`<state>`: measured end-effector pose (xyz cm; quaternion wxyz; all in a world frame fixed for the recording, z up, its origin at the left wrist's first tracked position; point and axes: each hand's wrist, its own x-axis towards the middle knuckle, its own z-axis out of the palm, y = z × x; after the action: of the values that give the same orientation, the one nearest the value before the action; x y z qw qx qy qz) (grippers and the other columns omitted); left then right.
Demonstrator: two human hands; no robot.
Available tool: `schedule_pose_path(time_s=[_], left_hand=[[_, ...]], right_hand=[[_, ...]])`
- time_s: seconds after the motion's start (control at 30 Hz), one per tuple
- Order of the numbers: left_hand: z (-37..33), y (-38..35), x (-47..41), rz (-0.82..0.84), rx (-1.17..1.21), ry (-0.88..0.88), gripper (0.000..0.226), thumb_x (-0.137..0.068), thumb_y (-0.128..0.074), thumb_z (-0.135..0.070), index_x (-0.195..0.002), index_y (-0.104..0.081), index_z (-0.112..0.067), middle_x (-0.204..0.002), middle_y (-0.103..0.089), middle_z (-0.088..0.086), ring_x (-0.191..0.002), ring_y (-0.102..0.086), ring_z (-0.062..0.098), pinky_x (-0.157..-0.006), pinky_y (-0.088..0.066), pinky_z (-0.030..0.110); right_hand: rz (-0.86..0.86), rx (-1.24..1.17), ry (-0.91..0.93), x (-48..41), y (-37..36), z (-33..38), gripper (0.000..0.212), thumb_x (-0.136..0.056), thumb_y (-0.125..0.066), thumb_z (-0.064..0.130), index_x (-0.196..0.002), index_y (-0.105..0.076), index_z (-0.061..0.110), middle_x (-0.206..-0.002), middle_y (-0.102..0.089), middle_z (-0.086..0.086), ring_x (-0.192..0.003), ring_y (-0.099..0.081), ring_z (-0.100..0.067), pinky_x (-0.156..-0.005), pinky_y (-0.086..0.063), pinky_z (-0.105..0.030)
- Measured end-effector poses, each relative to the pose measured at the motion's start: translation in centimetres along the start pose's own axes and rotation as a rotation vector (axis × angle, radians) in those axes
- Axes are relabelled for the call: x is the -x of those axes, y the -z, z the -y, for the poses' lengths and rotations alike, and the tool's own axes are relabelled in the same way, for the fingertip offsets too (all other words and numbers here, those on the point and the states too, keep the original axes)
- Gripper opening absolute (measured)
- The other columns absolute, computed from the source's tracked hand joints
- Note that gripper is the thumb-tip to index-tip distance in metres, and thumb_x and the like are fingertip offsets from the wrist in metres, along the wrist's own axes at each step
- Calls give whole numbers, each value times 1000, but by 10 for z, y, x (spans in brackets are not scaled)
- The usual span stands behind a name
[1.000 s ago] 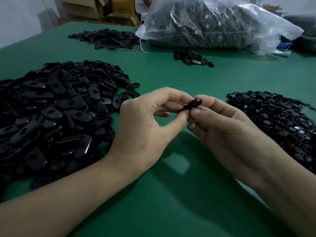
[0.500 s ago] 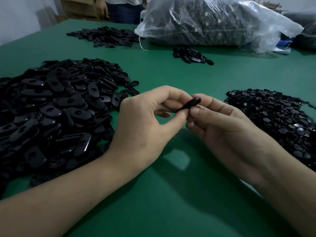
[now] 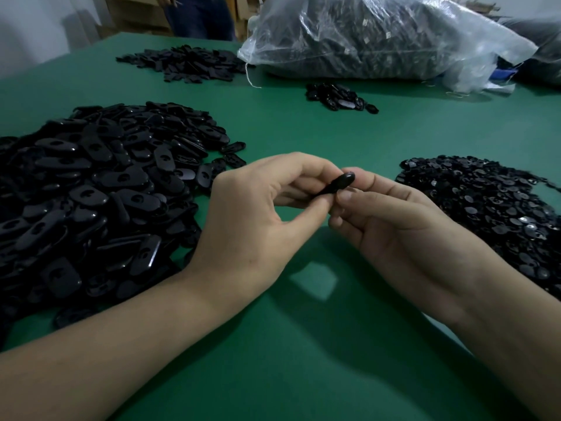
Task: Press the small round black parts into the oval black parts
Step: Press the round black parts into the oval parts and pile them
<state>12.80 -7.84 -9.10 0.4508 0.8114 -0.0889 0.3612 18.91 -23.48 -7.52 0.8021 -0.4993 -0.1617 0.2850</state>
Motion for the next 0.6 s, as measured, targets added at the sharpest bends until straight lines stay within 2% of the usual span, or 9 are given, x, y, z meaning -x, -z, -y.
schedule_pose_path(time_s=[0.17, 0.43, 0.6], left_hand=[[-3, 4, 0, -7, -103, -121, 22, -86, -79, 0, -104, -77, -14, -95, -75, -7, -88, -72, 1, -82, -58, 16], [-2, 7, 0, -4, -193, -205, 18, -88, -76, 0, -103, -78, -10, -94, -71, -9, -86, -70, -1, -84, -56, 16], [0, 9, 0, -12, -237, -273, 14, -92, -74, -3, -103, -78, -9, -95, -74, -4, -87, -71, 5, -81, -59, 25]], right_hand=[[33, -53, -43, -2, 4, -1, 24, -68, -75, 3, -88, -78, 15, -83, -72, -2, -72, -67, -12, -76, -58, -22], [35, -107, -59, -4, 5, -4, 25, -63, -77, 7, -84, -80, 20, -85, -75, 1, -75, -71, -10, -76, -59, -22], [32, -111, -86, -2, 5, -3, 26, -67, -73, 0, -85, -79, 18, -93, -75, -5, -80, -73, -13, -80, -59, -24]])
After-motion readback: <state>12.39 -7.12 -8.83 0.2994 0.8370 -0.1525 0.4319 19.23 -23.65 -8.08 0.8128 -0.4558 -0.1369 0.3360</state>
